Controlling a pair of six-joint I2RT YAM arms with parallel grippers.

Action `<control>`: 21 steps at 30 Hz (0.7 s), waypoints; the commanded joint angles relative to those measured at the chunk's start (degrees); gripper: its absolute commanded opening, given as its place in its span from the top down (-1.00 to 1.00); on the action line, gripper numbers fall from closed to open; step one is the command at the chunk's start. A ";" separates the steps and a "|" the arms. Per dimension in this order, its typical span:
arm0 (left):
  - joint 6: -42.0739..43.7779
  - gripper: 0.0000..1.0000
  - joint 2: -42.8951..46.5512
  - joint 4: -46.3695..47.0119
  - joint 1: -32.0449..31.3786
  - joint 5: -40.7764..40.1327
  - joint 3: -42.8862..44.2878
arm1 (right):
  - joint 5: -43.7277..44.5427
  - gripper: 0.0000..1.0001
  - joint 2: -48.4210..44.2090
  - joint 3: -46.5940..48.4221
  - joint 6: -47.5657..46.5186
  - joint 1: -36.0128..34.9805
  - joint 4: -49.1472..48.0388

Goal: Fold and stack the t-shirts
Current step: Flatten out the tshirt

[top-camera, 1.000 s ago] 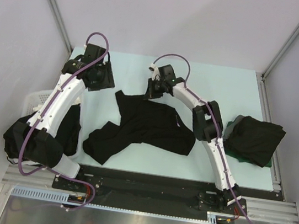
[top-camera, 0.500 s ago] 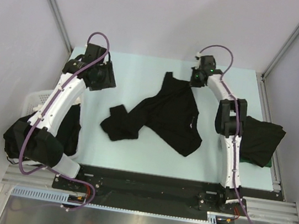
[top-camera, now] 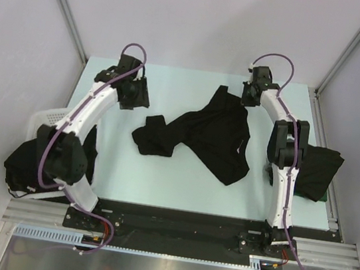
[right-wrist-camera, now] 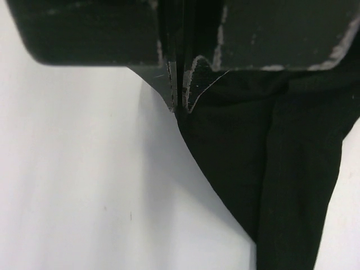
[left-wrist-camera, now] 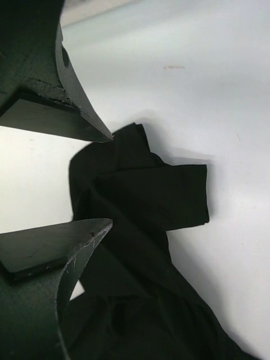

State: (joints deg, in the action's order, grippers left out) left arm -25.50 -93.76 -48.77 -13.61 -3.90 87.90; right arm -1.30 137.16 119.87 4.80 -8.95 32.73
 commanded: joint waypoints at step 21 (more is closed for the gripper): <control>-0.87 -0.21 -24.19 6.94 -2.48 -3.57 14.14 | -3.35 1.00 -11.39 -7.82 -0.05 4.47 -0.21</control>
State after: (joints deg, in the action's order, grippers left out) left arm -26.57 -116.40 -42.52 -16.23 -4.54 98.76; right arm -3.57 128.77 111.61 4.45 -4.89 33.19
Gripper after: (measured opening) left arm 0.605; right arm 0.022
